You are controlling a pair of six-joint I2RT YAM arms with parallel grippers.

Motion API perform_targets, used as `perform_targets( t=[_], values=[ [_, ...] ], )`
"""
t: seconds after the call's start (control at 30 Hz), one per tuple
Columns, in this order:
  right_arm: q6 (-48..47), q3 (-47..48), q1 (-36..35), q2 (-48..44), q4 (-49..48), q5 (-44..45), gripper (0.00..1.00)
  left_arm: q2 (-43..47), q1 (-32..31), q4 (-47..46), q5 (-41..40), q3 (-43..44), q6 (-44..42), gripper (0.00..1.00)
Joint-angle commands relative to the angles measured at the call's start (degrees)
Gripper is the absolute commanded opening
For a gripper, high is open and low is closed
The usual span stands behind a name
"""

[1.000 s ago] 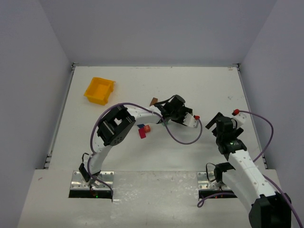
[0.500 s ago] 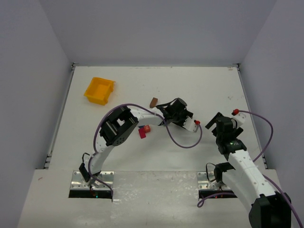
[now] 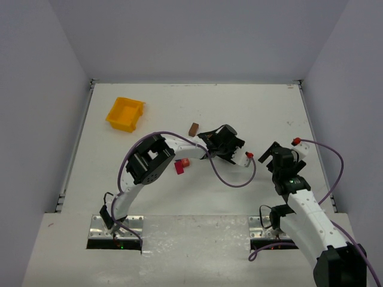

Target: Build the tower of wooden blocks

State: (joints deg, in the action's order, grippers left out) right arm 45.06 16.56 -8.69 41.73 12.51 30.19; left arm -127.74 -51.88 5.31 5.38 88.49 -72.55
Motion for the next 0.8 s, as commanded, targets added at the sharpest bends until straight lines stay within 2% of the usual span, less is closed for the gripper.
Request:
perform_targets(
  t=[0.0,0.53,0.57,0.6,0.77],
  values=[
    [-0.7,0.0,0.4,-0.3,-1.8,-0.2,0.99,0.3,-0.8,1.9,-0.8,0.1,0.4,0.56],
    [-2.2,0.3,0.3,0.1,-2.3,-2.5,0.99,2.5,-0.8,2.9,-3.4,0.6,2.6,0.65],
    [-3.4,0.3,0.3,0.7,-2.9,-3.3,0.99,3.5,-0.8,2.9,-3.2,0.5,3.0,0.84],
    [-4.4,0.6,0.3,1.5,-3.5,-4.6,0.99,4.9,-0.7,2.9,-2.7,0.3,3.9,1.00],
    [-7.0,2.3,0.3,4.9,-3.4,-7.9,0.99,11.6,-0.1,1.7,1.3,-3.7,6.8,1.00]
  ],
)
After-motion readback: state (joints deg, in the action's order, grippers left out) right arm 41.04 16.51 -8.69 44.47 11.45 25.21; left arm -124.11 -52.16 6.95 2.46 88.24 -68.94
